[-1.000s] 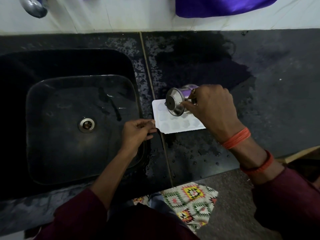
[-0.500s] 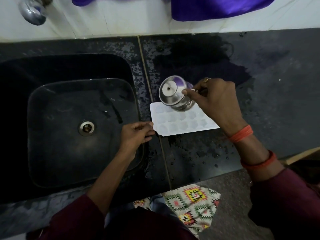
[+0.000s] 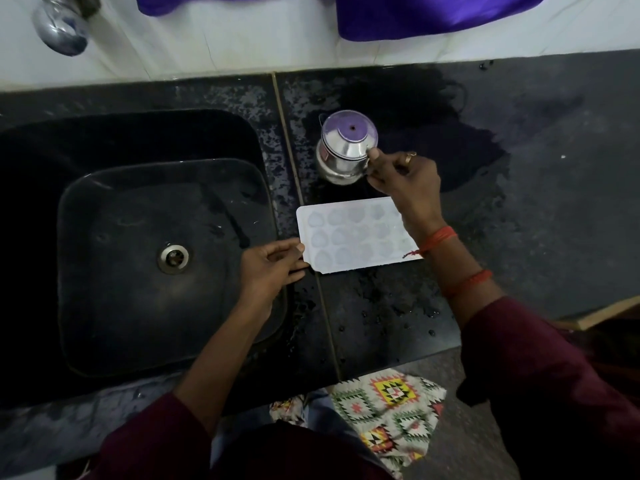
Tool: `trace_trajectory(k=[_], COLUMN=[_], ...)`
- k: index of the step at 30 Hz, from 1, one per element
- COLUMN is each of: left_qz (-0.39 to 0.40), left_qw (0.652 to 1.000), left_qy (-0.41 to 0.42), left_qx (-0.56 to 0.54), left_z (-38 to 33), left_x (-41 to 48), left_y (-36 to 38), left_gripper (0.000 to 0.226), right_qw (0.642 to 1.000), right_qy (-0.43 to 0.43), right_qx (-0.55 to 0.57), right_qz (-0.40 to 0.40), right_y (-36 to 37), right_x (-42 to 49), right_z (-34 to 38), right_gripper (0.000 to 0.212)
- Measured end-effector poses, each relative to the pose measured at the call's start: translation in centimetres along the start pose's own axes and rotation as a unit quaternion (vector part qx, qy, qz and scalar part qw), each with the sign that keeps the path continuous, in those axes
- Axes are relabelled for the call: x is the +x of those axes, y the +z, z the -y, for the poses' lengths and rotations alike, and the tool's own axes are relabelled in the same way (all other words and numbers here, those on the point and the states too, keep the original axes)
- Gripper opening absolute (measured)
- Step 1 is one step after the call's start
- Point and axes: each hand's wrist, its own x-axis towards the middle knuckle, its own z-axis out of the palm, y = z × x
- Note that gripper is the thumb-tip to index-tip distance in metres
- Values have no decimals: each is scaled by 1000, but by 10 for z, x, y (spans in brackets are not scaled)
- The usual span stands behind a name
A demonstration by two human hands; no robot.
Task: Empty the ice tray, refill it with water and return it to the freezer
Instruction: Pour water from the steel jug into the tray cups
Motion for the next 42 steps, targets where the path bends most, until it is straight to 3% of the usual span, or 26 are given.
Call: trace_trajectory(k=[11, 16, 23, 30, 35, 42], left_qz=[-31, -50, -61, -76, -86, -96], left_qw=[1000, 999, 998, 997, 996, 995], left_qy=[-5, -3, 0, 15, 28, 29], left_qx=[-4, -8, 3, 13, 22, 29], left_z=[0, 0, -1, -5, -5, -4], left_x=[3, 3, 7, 6, 7, 9], left_y=[9, 12, 16, 20, 25, 28], left_gripper=[10, 3, 17, 15, 17, 19], right_qw=[999, 998, 995, 943, 957, 951], right_qy=[32, 35, -34, -80, 24, 48], right_qx=[37, 50, -90, -314, -282, -301], right_qz=[10, 13, -9, -80, -70, -55], right_y=[6, 2, -20, -69, -82, -79], right_x=[13, 17, 13, -5, -16, -17], right_z=[-34, -40, -43, -73, -86, -88], right_gripper=[47, 41, 23, 26, 30, 31])
